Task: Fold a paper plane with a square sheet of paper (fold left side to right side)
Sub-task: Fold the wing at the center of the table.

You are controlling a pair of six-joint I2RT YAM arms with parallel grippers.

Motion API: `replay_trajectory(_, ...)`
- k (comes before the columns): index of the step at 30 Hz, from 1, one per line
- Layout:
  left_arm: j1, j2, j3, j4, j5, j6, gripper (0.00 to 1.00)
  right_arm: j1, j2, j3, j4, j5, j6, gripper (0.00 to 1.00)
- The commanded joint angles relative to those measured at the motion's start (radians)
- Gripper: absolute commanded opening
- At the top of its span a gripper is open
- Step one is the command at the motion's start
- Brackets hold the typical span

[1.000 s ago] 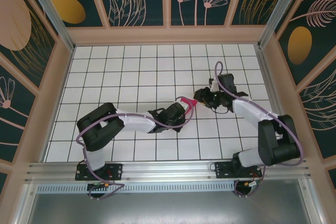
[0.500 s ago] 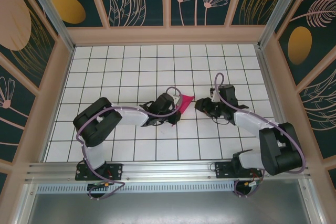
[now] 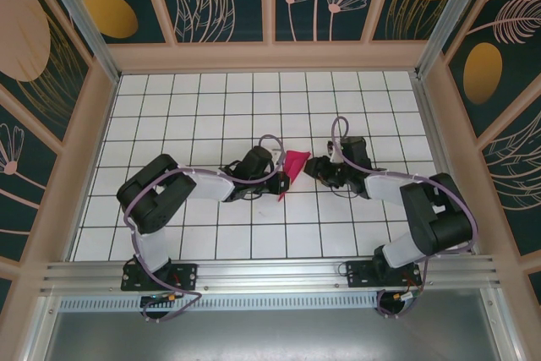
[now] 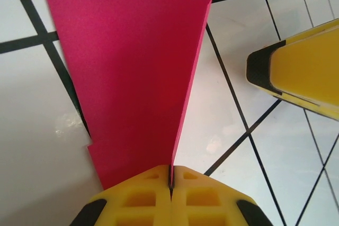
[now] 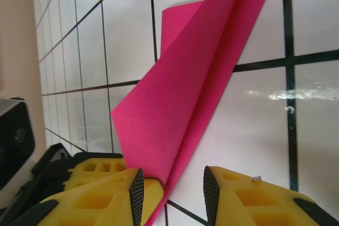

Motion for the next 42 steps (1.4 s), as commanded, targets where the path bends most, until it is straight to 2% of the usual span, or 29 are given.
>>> replay_trajectory(1, 0.014, 0.039, -0.017, 0.085, 0.061, -0.082, 0.0, 0.014, 0.03, 0.024, 0.115, -0.016, 0.042, 0.38)
replay_trajectory(6, 0.016, 0.071, -0.019, 0.117, 0.075, -0.131, 0.0, 0.019, 0.081, 0.041, 0.131, -0.015, 0.059, 0.37)
replay_trajectory(11, 0.017, 0.069, -0.028, 0.132, 0.066, -0.158, 0.0, 0.025, 0.101, 0.071, 0.061, 0.041, 0.051, 0.39)
replay_trajectory(27, 0.02, 0.092, -0.056, 0.23, 0.078, -0.262, 0.0, 0.056, 0.194, 0.188, -0.083, 0.093, 0.05, 0.4)
replay_trajectory(31, 0.023, 0.093, -0.066, 0.245, 0.072, -0.277, 0.0, 0.058, 0.181, 0.183, -0.103, 0.113, 0.05, 0.43)
replay_trajectory(36, 0.026, 0.095, -0.074, 0.259, 0.072, -0.287, 0.0, 0.057, 0.143, 0.167, -0.109, 0.126, 0.047, 0.5)
replay_trajectory(42, 0.028, 0.103, -0.077, 0.265, 0.075, -0.295, 0.0, 0.069, 0.188, 0.193, -0.133, 0.12, 0.054, 0.5)
